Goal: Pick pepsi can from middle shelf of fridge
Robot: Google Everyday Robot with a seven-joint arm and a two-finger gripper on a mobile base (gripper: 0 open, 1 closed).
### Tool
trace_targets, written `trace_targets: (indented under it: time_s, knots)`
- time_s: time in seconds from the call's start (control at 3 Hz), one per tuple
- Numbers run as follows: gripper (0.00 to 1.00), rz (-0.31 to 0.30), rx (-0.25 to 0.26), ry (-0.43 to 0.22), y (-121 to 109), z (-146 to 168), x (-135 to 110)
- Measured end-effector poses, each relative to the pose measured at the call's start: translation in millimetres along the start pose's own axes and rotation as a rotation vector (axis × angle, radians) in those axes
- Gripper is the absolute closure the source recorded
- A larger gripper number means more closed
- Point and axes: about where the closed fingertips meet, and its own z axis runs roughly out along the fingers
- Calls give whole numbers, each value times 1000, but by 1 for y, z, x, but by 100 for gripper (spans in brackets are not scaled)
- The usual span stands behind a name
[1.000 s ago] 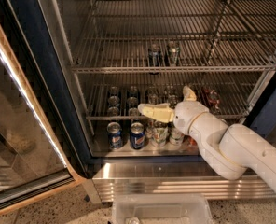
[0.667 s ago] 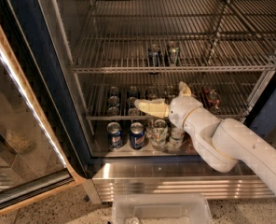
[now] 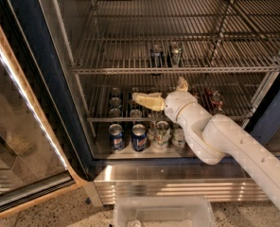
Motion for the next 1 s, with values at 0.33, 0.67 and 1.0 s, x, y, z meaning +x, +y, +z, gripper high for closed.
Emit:
trace_targets:
  time_s: [0.33,0.67,1.0]
  knots:
    - [0,-22,33,-20,-11,12,-4]
    - [0,-54,56,-25,-23,28,-6]
    - [0,-81,62,-10,-32,45,-5]
